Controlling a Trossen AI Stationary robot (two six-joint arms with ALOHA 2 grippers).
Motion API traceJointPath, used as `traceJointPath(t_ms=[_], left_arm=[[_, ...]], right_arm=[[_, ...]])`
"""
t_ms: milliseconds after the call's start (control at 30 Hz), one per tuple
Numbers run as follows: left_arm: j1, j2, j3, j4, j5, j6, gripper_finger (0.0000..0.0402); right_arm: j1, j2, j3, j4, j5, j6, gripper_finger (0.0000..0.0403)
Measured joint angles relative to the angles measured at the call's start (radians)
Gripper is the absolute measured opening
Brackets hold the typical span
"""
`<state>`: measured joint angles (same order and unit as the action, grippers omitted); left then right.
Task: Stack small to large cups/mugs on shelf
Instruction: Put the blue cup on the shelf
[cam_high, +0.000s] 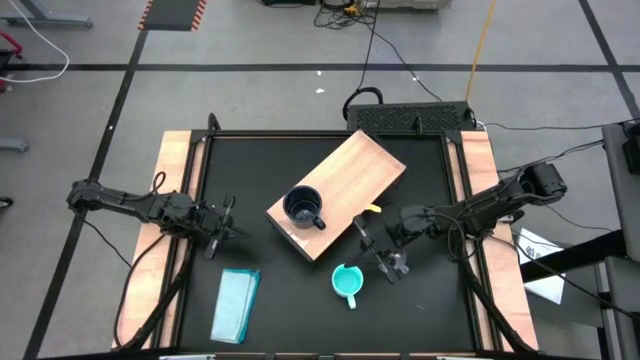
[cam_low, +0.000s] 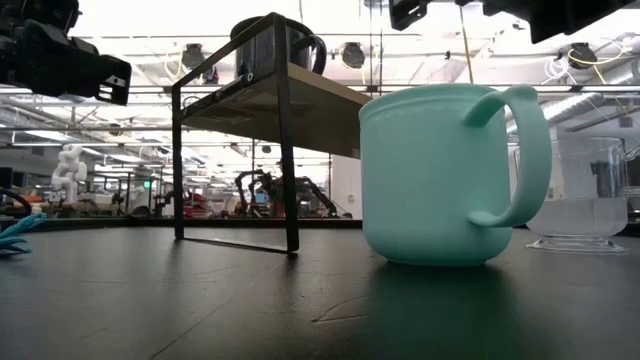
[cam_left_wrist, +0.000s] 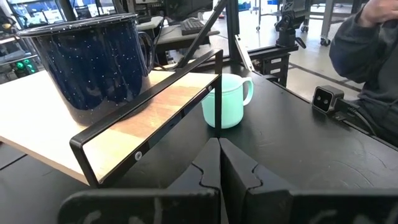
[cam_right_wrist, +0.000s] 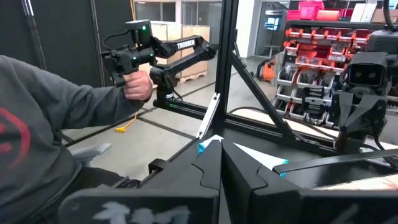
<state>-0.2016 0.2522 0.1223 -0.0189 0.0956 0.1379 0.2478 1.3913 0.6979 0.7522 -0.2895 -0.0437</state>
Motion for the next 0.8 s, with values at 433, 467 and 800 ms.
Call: traceJointPath(t_ms=[433,467,800], left_arm=[[0.000,0.000,0.000,-0.004,0.000,0.006,0.0000],[0.000,0.000,0.000,-0.006,0.000,0.006,0.0000],[0.000,0.001,0.000,-0.016,0.000,0.008,0.0000]], right_arm=[[-0.016,0.001,0.000,-0.141,-0.001,0.007,0.0000],[-0.022,-0.001,0.000,-0.166,0.000,0.018,0.0000],[-0.036,-0.008,0.181,-0.562,-0.002,-0.020,0.0000]])
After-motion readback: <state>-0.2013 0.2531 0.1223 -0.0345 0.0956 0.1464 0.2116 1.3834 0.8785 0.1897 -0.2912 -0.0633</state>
